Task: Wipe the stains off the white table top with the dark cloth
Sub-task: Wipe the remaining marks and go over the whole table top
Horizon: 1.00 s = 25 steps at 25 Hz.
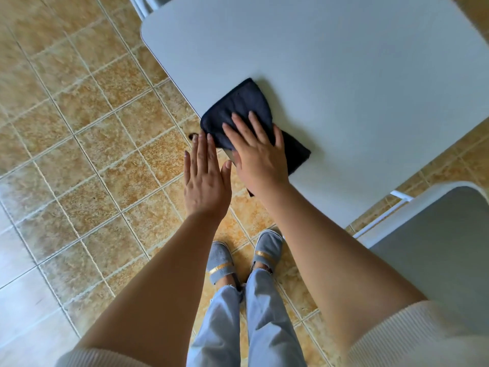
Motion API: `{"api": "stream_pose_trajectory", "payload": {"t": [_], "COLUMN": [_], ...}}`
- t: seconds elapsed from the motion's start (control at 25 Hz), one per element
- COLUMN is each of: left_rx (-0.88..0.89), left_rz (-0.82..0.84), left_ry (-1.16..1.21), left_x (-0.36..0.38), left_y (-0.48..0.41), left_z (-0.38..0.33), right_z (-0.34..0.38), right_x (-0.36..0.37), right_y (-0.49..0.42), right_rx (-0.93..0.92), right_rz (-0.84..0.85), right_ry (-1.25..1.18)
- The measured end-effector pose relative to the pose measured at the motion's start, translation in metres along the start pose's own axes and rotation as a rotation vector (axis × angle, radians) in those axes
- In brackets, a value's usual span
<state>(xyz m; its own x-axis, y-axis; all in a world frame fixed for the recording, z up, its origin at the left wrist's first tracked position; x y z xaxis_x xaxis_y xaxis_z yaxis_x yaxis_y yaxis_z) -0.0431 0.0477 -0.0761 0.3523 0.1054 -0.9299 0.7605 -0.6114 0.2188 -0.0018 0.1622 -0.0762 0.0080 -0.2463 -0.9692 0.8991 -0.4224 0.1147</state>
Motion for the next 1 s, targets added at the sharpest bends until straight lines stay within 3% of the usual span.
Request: {"api": "stream_pose_trajectory", "payload": {"t": [0.36,0.64,0.84,0.92,1.0], "left_rx": [0.153,0.209,0.195,0.215,0.227], "left_rz": [0.087,0.107,0.072,0.069,0.072], "left_ry": [-0.021,-0.044,-0.012,-0.024,-0.044], "left_x": [0.021,0.032,0.036,0.036,0.036], "left_y": [0.026,0.021,0.02,0.02,0.019], "left_z": [-0.053,-0.081,-0.081,-0.081,-0.08], "right_z": [-0.067,-0.108,-0.101,-0.124,-0.156], "right_x": [-0.005,-0.012,-0.006,-0.012,-0.02], "right_y": [0.152,0.12,0.169,0.181,0.172], "right_rx": [0.116,0.554,0.277,0.3,0.44], "right_rz": [-0.026,-0.096,-0.038,-0.033,-0.039], "right_ry": [0.109,-0.065,0.074,0.085,0.071]}}
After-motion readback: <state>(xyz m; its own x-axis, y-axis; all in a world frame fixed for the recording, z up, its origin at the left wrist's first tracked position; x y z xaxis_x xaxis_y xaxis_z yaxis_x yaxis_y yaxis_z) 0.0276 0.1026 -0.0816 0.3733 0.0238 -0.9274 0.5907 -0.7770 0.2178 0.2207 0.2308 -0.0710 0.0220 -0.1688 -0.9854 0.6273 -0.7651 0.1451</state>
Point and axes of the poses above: each hand's wrist, its own y-axis away from the middle knuckle, its own x-axis out of the palm, z = x × y, the point moved 5 cm from there along -y, towards the middle knuckle, and after that the axes turned 8 degrees about z, right-handed, at the moved point
